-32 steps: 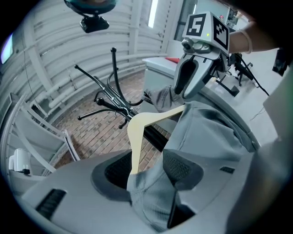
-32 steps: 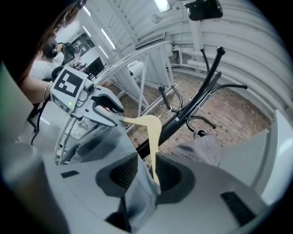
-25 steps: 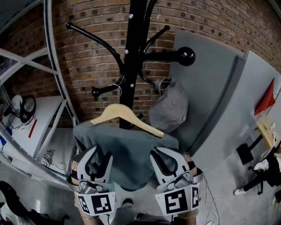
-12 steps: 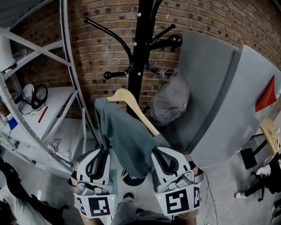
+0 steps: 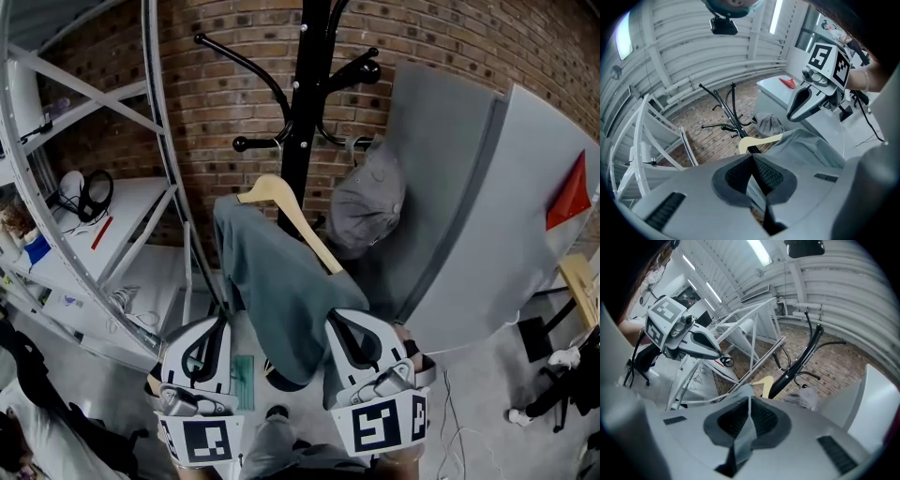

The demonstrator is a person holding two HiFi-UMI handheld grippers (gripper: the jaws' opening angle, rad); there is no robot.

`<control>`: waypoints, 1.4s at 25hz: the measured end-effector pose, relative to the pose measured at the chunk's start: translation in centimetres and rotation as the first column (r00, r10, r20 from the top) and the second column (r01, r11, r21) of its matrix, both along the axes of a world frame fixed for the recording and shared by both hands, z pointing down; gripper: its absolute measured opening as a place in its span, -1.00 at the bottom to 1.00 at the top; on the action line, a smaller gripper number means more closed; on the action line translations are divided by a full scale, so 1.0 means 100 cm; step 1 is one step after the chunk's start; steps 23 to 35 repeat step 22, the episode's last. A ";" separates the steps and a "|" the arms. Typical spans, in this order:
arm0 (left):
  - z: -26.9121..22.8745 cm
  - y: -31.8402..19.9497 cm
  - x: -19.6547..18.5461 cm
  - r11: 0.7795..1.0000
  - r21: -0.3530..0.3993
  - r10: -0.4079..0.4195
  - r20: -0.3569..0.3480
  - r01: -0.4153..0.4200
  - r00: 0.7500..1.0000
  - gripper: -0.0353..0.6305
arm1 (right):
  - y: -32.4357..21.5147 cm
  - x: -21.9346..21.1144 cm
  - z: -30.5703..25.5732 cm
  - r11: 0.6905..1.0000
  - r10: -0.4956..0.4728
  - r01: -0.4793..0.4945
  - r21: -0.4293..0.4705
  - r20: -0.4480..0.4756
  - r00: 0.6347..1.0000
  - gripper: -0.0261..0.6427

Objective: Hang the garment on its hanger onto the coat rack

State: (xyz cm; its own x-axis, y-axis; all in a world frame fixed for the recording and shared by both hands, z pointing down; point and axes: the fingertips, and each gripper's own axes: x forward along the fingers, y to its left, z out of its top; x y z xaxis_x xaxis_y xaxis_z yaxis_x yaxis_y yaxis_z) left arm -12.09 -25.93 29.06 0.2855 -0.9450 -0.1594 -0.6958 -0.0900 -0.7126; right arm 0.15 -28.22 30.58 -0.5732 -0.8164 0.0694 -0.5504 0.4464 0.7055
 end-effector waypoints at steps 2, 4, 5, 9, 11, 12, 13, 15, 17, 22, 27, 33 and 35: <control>-0.001 0.004 -0.001 1.000 0.006 -0.002 -0.013 0.002 1.000 -0.88 | 0.004 0.000 0.001 1.000 -0.001 0.001 0.006 0.002 1.000 -0.82; -0.001 0.007 0.000 1.000 0.015 0.001 -0.027 0.000 1.000 -0.88 | 0.006 0.000 0.002 1.000 -0.001 0.001 0.012 0.000 1.000 -0.82; -0.001 0.007 0.000 1.000 0.016 0.000 -0.029 0.000 1.000 -0.88 | 0.007 0.001 0.002 1.000 0.000 0.000 0.013 -0.003 1.000 -0.82; -0.001 0.008 0.002 1.000 0.008 0.001 -0.022 -0.001 1.000 -0.88 | 0.010 0.003 0.002 1.000 0.002 -0.002 0.017 -0.003 1.000 -0.82; -0.002 0.007 0.001 1.000 0.007 0.003 -0.022 -0.002 1.000 -0.88 | 0.010 0.003 0.001 1.000 0.003 -0.003 0.018 -0.003 1.000 -0.82; -0.002 0.007 0.001 1.000 0.007 0.001 -0.023 -0.001 1.000 -0.88 | 0.009 0.002 0.001 1.000 0.003 -0.003 0.018 -0.004 1.000 -0.82; -0.002 0.006 0.000 1.000 0.008 0.000 -0.021 0.000 1.000 -0.88 | 0.009 0.002 0.001 1.000 0.003 -0.003 0.018 -0.004 1.000 -0.82; -0.002 0.004 0.000 1.000 0.006 0.000 -0.012 0.000 1.000 -0.88 | 0.007 0.001 0.001 1.000 0.004 -0.004 0.018 -0.002 1.000 -0.82; -0.001 0.001 -0.001 1.000 0.003 -0.001 -0.001 0.001 1.000 -0.88 | 0.006 0.000 0.001 1.000 0.006 -0.006 0.018 -0.001 1.000 -0.82; -0.006 -0.003 -0.001 1.000 0.013 0.002 0.011 -0.002 1.000 -0.88 | 0.002 0.000 0.000 1.000 0.012 -0.012 0.015 -0.005 1.000 -0.82; -0.006 -0.003 -0.001 1.000 0.013 0.002 0.011 -0.002 1.000 -0.88 | 0.002 0.000 0.000 1.000 0.012 -0.012 0.015 -0.005 1.000 -0.82; -0.006 -0.003 -0.001 1.000 0.013 0.002 0.011 -0.002 1.000 -0.88 | 0.002 0.000 0.000 1.000 0.012 -0.012 0.015 -0.005 1.000 -0.82; -0.006 -0.003 -0.001 1.000 0.013 0.002 0.011 -0.002 1.000 -0.88 | 0.002 0.000 0.000 1.000 0.012 -0.012 0.015 -0.005 1.000 -0.82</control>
